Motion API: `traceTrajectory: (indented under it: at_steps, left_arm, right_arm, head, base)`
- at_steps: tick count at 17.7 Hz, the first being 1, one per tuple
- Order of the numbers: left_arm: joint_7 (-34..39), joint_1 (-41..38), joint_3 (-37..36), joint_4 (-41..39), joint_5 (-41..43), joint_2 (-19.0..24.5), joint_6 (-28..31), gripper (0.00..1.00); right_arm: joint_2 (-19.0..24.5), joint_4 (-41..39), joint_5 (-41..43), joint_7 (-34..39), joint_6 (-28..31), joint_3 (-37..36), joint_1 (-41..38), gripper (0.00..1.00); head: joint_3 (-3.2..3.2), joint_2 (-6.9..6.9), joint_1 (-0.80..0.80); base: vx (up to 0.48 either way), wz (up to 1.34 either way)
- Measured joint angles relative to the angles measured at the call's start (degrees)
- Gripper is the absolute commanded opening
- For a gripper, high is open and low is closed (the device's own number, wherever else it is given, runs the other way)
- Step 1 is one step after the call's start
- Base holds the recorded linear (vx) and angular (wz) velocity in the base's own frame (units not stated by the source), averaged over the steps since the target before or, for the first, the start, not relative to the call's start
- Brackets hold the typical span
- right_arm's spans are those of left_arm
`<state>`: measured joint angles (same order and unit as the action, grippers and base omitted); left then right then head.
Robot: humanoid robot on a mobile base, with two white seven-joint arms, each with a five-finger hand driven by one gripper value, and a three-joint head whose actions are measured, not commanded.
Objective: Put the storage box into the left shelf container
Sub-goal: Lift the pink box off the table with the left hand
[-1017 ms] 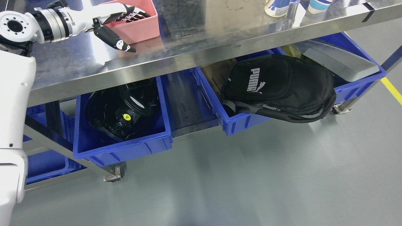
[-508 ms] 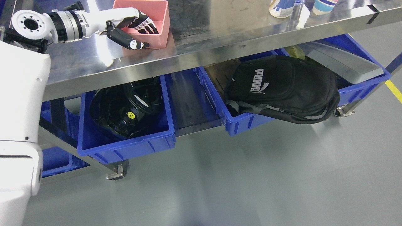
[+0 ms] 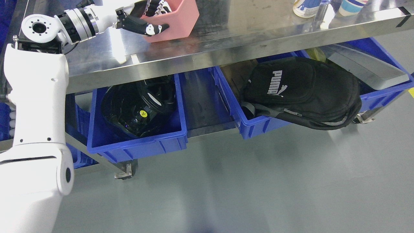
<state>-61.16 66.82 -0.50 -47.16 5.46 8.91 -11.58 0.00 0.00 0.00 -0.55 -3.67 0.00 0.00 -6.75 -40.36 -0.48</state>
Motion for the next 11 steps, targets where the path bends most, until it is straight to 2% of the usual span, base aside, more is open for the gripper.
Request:
traceTrajectory:
  at_steps: [3, 8, 11]
  left_arm:
    - [1.88, -2.29, 4.88, 0.07, -7.67, -2.35, -5.71, 0.00]
    - [4.75, -7.31, 8.46, -0.01, -21.59, -5.01, -19.84, 0.01]
    - [11.04, -11.02, 9.47, -1.53, -27.01, -6.06, -23.01, 0.01]
  right_arm:
    - [0.00, 0.00, 0.00, -0.04, 0.00, 0.00, 0.00, 1.00]
    - [0.00, 0.00, 0.00, -0.16, 0.00, 0.00, 0.00, 1.00]
    - [0.00, 0.00, 0.00, -0.18, 0.00, 0.00, 0.01, 1.00]
  head:
    - [0.00, 0.00, 0.00]
    - [0.00, 0.00, 0.00]
    - [0.00, 0.00, 0.00]
  base:
    - [0.000, -0.08]
    - [0.002, -0.02]
    - [0.000, 0.00]
